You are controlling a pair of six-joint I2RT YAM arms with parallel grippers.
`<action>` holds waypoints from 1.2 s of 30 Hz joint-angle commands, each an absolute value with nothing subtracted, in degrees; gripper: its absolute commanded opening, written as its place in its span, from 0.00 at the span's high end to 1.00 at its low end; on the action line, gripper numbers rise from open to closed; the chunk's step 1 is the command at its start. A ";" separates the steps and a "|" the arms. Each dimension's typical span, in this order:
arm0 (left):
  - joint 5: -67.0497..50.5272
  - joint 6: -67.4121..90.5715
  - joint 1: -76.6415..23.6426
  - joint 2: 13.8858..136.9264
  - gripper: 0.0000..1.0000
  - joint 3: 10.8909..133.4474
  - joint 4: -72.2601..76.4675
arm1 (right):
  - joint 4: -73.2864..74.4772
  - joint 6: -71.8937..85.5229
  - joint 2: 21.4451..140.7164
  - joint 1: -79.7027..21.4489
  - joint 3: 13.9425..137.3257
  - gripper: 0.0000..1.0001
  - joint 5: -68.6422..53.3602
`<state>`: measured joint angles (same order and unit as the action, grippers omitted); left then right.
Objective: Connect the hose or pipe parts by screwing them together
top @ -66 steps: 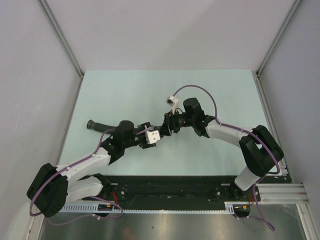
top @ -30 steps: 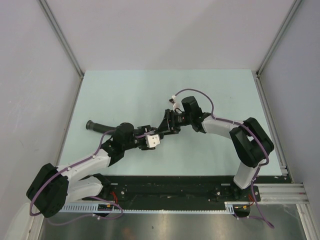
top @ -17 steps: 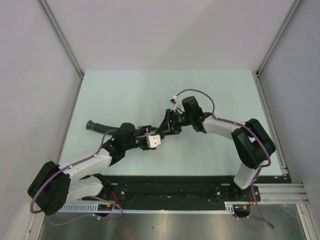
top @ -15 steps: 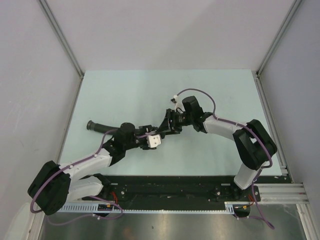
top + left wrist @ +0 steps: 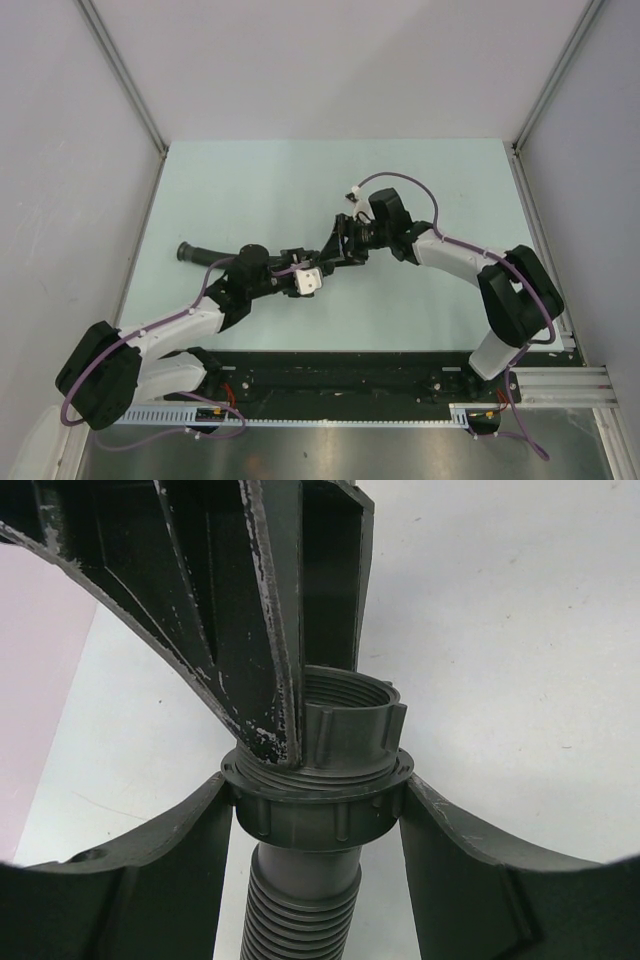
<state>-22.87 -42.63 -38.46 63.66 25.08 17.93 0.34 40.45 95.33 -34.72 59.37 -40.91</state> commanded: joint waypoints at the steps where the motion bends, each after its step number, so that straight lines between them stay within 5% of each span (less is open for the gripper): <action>1: -33.13 -41.92 -39.99 63.02 1.00 28.21 28.56 | -2.55 41.22 92.99 -35.33 62.31 0.34 -39.90; 7: -33.48 -41.66 -39.55 63.19 1.00 28.65 28.56 | -1.85 40.61 92.20 -34.54 62.31 0.22 -40.08; 29: -34.98 -38.67 -37.00 63.54 1.00 28.83 28.65 | 7.65 32.08 83.42 -26.90 62.32 0.24 -36.56; 36: -37.79 -34.90 -35.42 63.28 1.00 29.44 28.56 | 1.34 13.03 73.86 -27.25 60.04 0.23 -38.92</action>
